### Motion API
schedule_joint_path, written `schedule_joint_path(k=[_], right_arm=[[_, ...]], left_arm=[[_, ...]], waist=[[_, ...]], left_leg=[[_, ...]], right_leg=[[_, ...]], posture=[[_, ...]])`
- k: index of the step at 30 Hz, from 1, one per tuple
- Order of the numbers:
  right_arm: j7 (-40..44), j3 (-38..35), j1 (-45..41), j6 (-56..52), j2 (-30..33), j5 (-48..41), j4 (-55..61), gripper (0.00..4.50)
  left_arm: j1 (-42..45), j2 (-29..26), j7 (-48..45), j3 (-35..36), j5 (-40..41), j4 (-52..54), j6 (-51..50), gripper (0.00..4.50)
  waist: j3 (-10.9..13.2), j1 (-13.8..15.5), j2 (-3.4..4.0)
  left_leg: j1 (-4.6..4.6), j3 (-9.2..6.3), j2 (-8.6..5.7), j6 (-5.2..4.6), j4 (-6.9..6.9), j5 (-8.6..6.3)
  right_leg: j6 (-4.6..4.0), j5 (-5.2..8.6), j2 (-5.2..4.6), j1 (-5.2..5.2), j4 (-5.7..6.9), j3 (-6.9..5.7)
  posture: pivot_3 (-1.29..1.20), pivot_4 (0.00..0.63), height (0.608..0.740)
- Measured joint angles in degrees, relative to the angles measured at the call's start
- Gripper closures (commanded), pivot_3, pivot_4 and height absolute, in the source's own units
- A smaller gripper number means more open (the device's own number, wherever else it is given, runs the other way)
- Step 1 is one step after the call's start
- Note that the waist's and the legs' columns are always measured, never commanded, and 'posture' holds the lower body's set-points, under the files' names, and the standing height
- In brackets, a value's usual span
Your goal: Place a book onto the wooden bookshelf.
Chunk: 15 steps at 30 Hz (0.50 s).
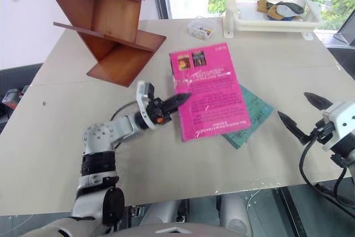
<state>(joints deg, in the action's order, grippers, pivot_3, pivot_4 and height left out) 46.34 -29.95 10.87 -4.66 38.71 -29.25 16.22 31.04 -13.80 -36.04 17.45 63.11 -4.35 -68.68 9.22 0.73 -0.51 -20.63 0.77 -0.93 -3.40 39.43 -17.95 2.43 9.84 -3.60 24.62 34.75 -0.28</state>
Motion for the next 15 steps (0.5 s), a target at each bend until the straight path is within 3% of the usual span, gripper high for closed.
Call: schedule_joint_path(k=[9, 15], right_arm=[[7.6, -4.8, 1.0, -3.0, 0.8, -9.7, -3.4, 0.0], [12.6, -5.9, 4.7, -9.2, 2.5, -16.3, -3.5, 0.0]], left_arm=[[8.8, -14.3, -19.6, -10.9, -23.9, 2.8, 33.3, 3.88], [15.7, -14.4, -24.1, -16.9, -37.4, -0.2, 54.9, 3.88]], waist=[[0.1, 0.3, -0.09], [0.1, 0.2, -0.14]], left_leg=[[-0.1, 0.04, -0.01, 0.0, -0.05, 0.0], [-0.22, 0.08, 0.01, -0.12, -0.05, -0.07]], right_leg=[[-0.01, 0.0, 0.0, 0.06, -0.19, 0.02], [0.02, -0.02, -0.03, 0.08, -0.35, 0.02]], posture=[[0.0, 0.15, 0.74], [0.0, 0.15, 0.74]])
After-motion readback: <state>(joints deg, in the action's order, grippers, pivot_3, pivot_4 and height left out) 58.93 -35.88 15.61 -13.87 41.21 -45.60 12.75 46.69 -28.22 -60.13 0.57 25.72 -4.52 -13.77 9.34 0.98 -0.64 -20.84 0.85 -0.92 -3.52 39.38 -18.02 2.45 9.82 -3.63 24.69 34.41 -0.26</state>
